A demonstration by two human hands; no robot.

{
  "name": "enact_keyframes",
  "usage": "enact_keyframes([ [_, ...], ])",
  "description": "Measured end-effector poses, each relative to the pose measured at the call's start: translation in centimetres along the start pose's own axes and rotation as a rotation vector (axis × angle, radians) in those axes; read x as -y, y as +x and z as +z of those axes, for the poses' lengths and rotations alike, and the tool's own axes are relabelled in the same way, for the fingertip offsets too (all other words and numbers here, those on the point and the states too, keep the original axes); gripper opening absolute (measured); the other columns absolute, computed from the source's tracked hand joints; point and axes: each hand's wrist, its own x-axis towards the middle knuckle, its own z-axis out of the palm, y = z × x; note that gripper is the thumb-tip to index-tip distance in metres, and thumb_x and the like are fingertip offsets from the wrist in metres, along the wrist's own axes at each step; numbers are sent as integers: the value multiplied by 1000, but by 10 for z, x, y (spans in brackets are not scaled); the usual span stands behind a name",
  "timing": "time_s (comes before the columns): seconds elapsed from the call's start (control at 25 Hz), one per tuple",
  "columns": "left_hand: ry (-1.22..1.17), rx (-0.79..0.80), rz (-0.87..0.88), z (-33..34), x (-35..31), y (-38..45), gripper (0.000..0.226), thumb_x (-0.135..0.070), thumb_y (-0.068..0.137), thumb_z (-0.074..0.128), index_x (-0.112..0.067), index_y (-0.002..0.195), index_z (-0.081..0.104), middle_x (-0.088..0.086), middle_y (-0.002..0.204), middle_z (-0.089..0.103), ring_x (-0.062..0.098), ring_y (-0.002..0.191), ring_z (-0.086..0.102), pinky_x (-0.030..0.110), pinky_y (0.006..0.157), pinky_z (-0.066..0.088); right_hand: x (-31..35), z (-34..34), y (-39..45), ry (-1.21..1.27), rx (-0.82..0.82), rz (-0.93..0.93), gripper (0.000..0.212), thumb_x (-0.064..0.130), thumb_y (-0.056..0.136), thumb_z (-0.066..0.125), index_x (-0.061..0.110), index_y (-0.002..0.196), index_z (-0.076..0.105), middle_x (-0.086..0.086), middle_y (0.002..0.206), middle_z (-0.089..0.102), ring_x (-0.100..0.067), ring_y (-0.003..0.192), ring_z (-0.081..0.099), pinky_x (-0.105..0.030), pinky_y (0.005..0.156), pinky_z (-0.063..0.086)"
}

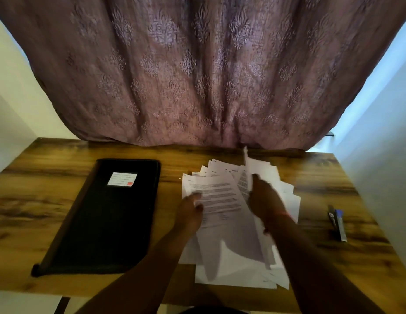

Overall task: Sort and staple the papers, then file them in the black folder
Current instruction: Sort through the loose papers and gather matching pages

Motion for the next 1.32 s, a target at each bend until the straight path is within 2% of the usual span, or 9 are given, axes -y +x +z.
enact_keyframes([
  [0.16, -354, 180, -360, 6, -20, -2, 36, -39, 101, 48, -13, 124, 61, 4, 118, 63, 27, 113, 61, 42, 96, 52, 48, 64, -17, -145, 256, -191, 41, 25, 94, 56, 13, 132, 46, -10, 121, 60, -28, 111, 60, -39, 96, 50],
  [0.28, -418, 128, -631, 3, -29, 1, 50, -52, 100, 43, -9, 121, 58, 11, 115, 63, 32, 112, 61, 42, 98, 50, 57, 93, -26, -62, 416, -252, 28, 23, 96, 57, 12, 121, 58, -10, 114, 65, -25, 104, 63, -38, 97, 51],
  [0.4, -443, 87, -471, 3, -10, 1, 30, -31, 102, 49, -11, 121, 60, 7, 114, 65, 25, 97, 65, 35, 81, 56, 47, 92, -27, -21, 540, -393, 27, 23, 98, 56, 10, 121, 62, -10, 117, 65, -23, 107, 61, -33, 101, 47],
  [0.48, -370, 38, -390, 1, -2, -2, 24, -21, 101, 51, -15, 122, 61, 4, 117, 66, 21, 93, 65, 30, 73, 54, 33, 87, -24, 143, 550, -300, 26, 30, 97, 57, 15, 116, 64, -4, 114, 65, -19, 107, 60, -30, 95, 48],
  [0.6, -252, 13, -293, 2, 2, 2, 31, -23, 97, 57, -23, 128, 57, 3, 118, 66, 21, 98, 66, 38, 80, 59, -5, 74, -10, 281, 224, -81, 23, 29, 94, 59, 19, 114, 61, 3, 114, 58, -16, 107, 58, -23, 84, 48],
  [0.76, -345, 16, -88, -13, -20, 5, 35, -17, 98, 57, -29, 131, 52, -2, 124, 65, 15, 105, 64, 26, 78, 56, -52, 38, 8, 587, -31, 171, 51, 43, 85, 69, 19, 127, 53, 0, 128, 58, -22, 112, 59, -43, 90, 53],
  [0.92, -587, 50, 186, -35, -62, 9, 60, -9, 95, 62, -27, 147, 39, -3, 128, 65, 18, 115, 65, 32, 86, 58, -49, -5, 14, 1011, 226, -3, 44, 36, 89, 69, 22, 129, 59, -2, 124, 67, -24, 112, 65, -47, 95, 51],
  [1.16, -596, 2, 308, -62, -115, 21, 36, -12, 98, 59, -22, 131, 52, -4, 126, 66, 16, 119, 61, 38, 100, 51, -4, -38, 24, 1023, -133, -91, 30, 15, 87, 71, 18, 117, 66, -2, 115, 71, -20, 106, 67, -40, 92, 54],
  [1.32, -502, -30, 193, -66, -113, 21, 22, -20, 100, 57, -23, 122, 58, -7, 116, 68, 14, 110, 65, 38, 97, 53, 4, -34, 22, 1025, -147, -159, 35, 11, 88, 69, 19, 121, 62, 3, 115, 68, -13, 106, 65, -34, 88, 56],
])
